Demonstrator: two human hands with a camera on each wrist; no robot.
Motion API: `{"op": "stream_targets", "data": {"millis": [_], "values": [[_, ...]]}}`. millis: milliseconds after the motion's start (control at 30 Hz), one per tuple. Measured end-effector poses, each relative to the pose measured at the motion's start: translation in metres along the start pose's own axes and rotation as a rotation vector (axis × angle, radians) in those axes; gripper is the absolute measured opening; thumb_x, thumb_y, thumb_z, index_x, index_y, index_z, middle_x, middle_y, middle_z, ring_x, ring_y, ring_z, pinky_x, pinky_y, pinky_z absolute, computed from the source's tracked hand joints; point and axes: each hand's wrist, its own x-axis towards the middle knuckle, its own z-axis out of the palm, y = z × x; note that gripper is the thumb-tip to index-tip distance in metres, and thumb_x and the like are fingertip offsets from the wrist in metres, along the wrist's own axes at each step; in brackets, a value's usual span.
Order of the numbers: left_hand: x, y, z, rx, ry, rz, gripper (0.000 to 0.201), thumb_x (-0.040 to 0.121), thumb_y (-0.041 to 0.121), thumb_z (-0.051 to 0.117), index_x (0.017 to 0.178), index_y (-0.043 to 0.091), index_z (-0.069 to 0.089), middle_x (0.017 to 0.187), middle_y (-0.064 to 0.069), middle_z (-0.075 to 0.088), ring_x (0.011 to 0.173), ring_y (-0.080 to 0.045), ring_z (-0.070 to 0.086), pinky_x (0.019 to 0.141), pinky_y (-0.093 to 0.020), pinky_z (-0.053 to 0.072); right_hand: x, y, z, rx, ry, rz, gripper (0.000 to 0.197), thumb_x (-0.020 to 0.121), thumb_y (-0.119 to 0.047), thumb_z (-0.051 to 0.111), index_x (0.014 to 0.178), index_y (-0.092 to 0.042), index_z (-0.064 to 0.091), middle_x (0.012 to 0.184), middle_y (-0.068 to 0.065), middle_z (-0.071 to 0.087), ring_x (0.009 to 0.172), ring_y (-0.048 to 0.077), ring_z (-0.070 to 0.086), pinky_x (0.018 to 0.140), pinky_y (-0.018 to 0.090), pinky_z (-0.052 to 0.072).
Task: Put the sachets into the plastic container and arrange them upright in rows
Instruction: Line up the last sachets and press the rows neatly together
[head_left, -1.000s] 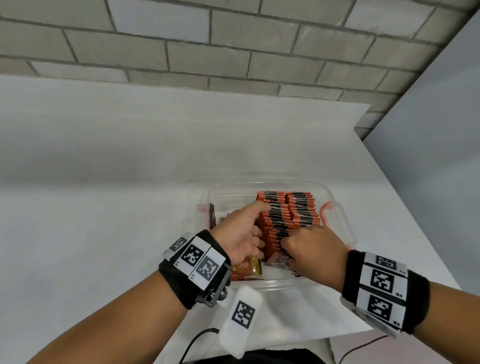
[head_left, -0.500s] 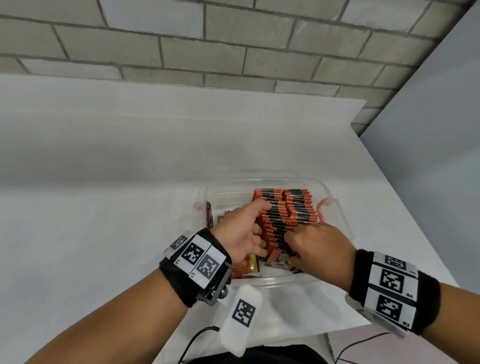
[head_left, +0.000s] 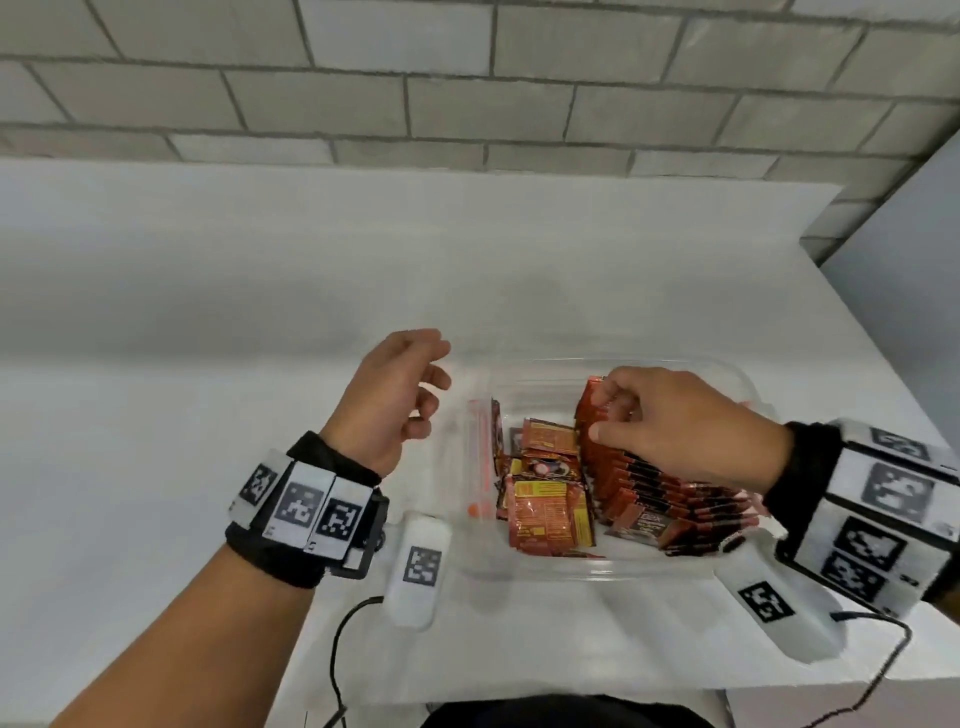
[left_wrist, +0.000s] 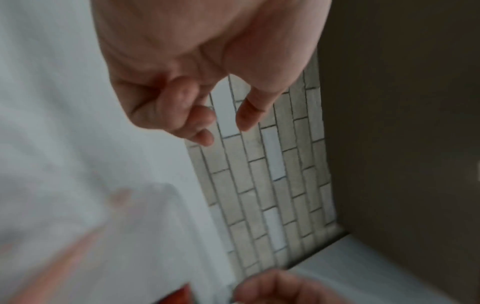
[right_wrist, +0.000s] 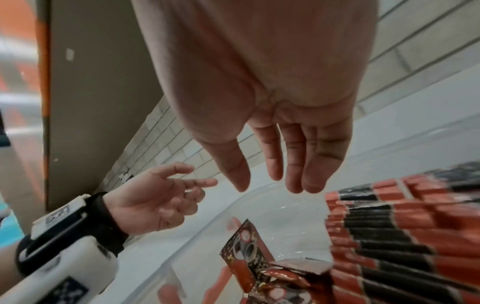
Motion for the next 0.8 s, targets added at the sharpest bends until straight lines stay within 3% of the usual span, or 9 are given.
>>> {"op": "stream_targets", "data": {"millis": [133,200,267,333,367,433,500,567,800], "values": [[0.003,-0.035,-0.011,0.265,-0.018,-0.022,0.015,0.092,0.023,0.059,0.105,0.017,0.061,0.082,-0.004,0.057,0.057,-0.014,0.045,0.042,-0.022,0.030,0.038,-0.029,0.010,-0.158,-0.121,0.039,0.036,0.092,-0.026,0.056,0.124,-0.008,0.056,0.121,0.006,0.060,0.107,0.021,0.057,0.085,0.028,0.046],[0.002,-0.046,-0.011,0.302,-0.069,-0.046,0.017,0.091,0.024,0.060,0.106,0.016,0.061,0.084,-0.005,0.060,0.060,-0.015,0.050,0.043,-0.023,0.034,0.053,-0.038,0.019,-0.268,-0.178,0.055,0.033,0.093,-0.011,0.049,0.123,0.001,0.058,0.126,0.015,0.060,0.114,0.029,0.057,0.095,0.036,0.048],[0.003,-0.052,-0.011,0.265,-0.109,-0.073,0.017,0.091,0.023,0.062,0.106,0.015,0.061,0.083,-0.005,0.061,0.059,-0.015,0.052,0.045,-0.023,0.037,0.063,-0.045,0.030,-0.361,-0.238,0.059,0.031,0.094,-0.005,0.044,0.119,0.003,0.061,0.125,0.015,0.060,0.113,0.029,0.058,0.096,0.034,0.048],[0.004,-0.057,-0.013,0.223,-0.135,-0.086,0.017,0.090,0.020,0.063,0.106,0.013,0.062,0.081,-0.006,0.063,0.057,-0.015,0.053,0.045,-0.024,0.038,0.069,-0.049,0.041,-0.446,-0.276,0.045,0.024,0.097,-0.012,0.044,0.094,0.001,0.064,0.097,0.009,0.063,0.086,0.022,0.062,0.072,0.024,0.052],[0.004,-0.058,-0.014,0.203,-0.145,-0.088,0.017,0.090,0.019,0.063,0.105,0.013,0.062,0.079,-0.006,0.063,0.056,-0.015,0.054,0.045,-0.024,0.038,0.070,-0.051,0.046,-0.463,-0.269,0.059,0.029,0.098,-0.014,0.044,0.075,-0.002,0.058,0.079,0.006,0.056,0.067,0.016,0.054,0.056,0.020,0.044],[0.005,-0.059,-0.015,0.152,-0.169,-0.093,0.017,0.090,0.018,0.063,0.105,0.011,0.061,0.077,-0.005,0.062,0.055,-0.016,0.054,0.046,-0.024,0.039,0.074,-0.051,0.053,-0.481,-0.263,0.097,0.034,0.097,-0.011,0.044,0.064,-0.007,0.049,0.065,0.002,0.043,0.054,0.012,0.039,0.046,0.018,0.031],[0.005,-0.059,-0.015,0.094,-0.200,-0.105,0.019,0.090,0.021,0.063,0.105,0.011,0.061,0.075,-0.004,0.061,0.056,-0.017,0.054,0.046,-0.024,0.039,0.076,-0.049,0.056,-0.511,-0.278,0.096,0.020,0.095,-0.009,0.048,0.088,-0.001,0.064,0.078,0.004,0.058,0.067,0.016,0.055,0.057,0.021,0.045],[0.006,-0.059,-0.014,0.075,-0.232,-0.104,0.021,0.090,0.022,0.064,0.106,0.010,0.060,0.075,-0.004,0.060,0.058,-0.017,0.053,0.046,-0.024,0.039,0.076,-0.049,0.060,-0.517,-0.303,0.106,0.027,0.093,-0.010,0.052,0.117,-0.001,0.061,0.112,0.008,0.064,0.100,0.023,0.063,0.082,0.027,0.051],[0.006,-0.064,-0.008,0.056,-0.329,-0.081,0.013,0.092,0.014,0.060,0.105,0.010,0.060,0.070,0.001,0.065,0.057,-0.015,0.055,0.045,-0.024,0.039,0.070,-0.053,0.067,-0.607,-0.362,0.032,0.041,0.087,-0.018,0.064,0.125,-0.006,0.056,0.123,0.009,0.061,0.110,0.024,0.059,0.094,0.033,0.050]]}}
